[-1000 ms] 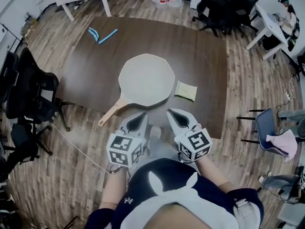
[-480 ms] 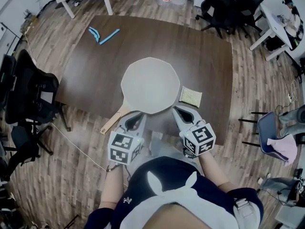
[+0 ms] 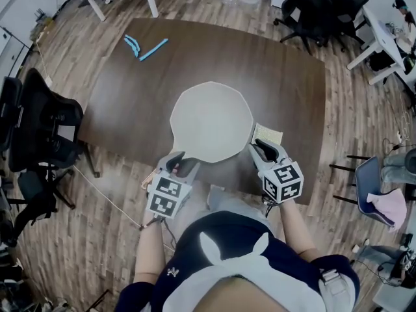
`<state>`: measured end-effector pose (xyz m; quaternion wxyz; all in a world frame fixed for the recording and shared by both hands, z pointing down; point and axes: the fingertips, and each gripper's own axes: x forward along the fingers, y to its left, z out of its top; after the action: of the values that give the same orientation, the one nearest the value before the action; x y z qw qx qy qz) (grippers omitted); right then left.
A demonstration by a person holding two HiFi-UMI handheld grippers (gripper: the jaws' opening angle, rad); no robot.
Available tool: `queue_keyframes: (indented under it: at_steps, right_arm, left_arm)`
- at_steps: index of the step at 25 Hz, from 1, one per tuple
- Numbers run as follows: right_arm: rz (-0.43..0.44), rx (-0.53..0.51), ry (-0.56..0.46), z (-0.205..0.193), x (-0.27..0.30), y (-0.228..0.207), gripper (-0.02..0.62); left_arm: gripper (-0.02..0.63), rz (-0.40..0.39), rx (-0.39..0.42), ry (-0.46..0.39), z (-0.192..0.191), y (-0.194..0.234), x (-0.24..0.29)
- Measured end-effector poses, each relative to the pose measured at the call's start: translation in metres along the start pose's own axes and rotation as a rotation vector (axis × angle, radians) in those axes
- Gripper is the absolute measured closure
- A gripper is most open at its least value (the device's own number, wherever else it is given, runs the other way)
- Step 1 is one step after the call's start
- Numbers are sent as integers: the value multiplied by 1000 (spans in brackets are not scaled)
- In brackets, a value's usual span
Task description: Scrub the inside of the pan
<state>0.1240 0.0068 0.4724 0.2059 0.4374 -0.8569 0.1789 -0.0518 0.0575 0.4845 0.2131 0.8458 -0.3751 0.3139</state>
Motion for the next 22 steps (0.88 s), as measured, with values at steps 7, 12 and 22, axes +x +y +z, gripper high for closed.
queue_keyframes:
  at_steps: [7,12,22]
  right_arm:
    - [-7,-17,113,-22,21,-30,465]
    - [-8,-36,194,-41,36,-45,465]
    - [-35,-64,361,-104,43,-82,399]
  left_arm:
    - [418,-19,56,105,-20,31,17]
    - [391,18,100,211,-48,57,30]
    - [383,26,91,331,-89,73,54]
